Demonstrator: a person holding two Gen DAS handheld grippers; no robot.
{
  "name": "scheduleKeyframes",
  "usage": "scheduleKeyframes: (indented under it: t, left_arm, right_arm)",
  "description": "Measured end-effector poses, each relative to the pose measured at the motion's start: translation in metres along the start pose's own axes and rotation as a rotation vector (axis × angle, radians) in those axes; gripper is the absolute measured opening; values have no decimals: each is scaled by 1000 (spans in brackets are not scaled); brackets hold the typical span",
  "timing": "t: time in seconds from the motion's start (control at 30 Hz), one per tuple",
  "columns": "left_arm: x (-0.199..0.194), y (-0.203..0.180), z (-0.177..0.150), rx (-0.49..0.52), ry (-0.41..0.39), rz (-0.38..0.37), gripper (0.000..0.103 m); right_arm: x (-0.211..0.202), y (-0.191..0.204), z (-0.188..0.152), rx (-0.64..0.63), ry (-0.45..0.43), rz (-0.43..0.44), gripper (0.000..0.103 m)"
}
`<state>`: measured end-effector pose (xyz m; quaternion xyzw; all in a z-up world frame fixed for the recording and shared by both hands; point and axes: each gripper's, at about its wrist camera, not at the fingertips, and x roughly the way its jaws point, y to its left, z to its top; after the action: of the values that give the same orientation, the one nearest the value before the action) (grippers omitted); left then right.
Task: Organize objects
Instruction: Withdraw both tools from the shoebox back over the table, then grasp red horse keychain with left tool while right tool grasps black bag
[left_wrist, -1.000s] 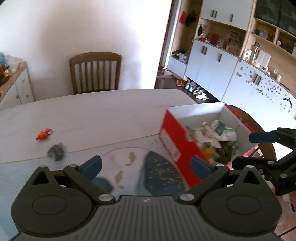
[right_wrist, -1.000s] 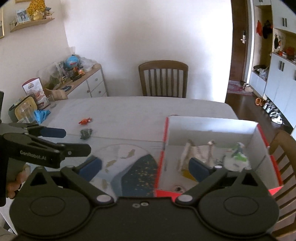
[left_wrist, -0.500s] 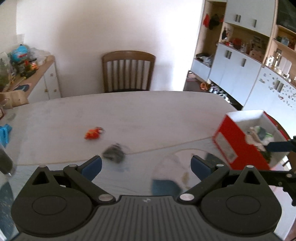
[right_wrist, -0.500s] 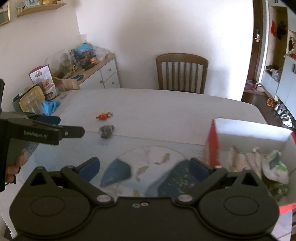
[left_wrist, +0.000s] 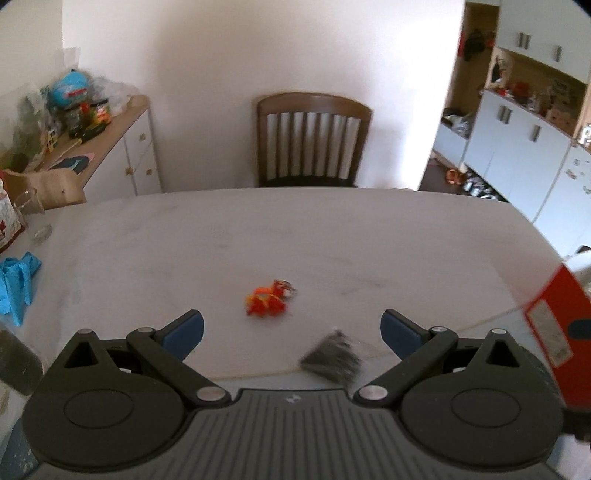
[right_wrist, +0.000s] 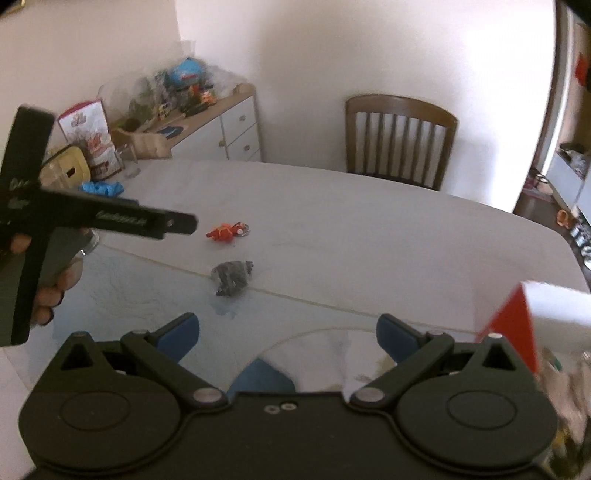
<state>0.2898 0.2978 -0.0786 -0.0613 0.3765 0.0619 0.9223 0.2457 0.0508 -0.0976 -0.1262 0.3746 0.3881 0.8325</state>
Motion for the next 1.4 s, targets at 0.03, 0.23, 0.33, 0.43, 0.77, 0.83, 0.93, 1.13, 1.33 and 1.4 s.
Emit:
scheduleKeyframes:
  t: [0.03,0.23,0.33,0.43,0.77,0.83,0.93,1.13,1.33,1.4]
  left_arm:
    - [8,3,1,-9,10,6,103]
    - [50,16,3,-37,44,11,103]
    - [69,22,3,-58,59,10,103]
    - [84,21,4,-42,59,29,103]
    - [109,20,-3,-23,42,28,102]
    - [111,17,-5,-6,41,28,102]
    - [114,14,-7,12,34,31,99]
    - [118,10,-10,36,38,36,67]
    - [116,8,-11,53,25,36,41]
    - [116,8,-10,61,25,35,39]
  right_arm:
    - [7,2,2,-6,4,7,102]
    - [50,9,12,-20,18,26,101]
    - [69,14,13,-40,28,52,101]
    - [89,20,14,-61,41,71,100]
    - [141,29,16,-97,84,107,90]
    - [146,31,16,-107,87,109,89]
    - [152,35,16,-119,82,118,87]
    - [160,43,16,-139,92,144,81]
    - [164,47,14,-151,91,153,71]
    - [164,46,15,-147,86,154,63]
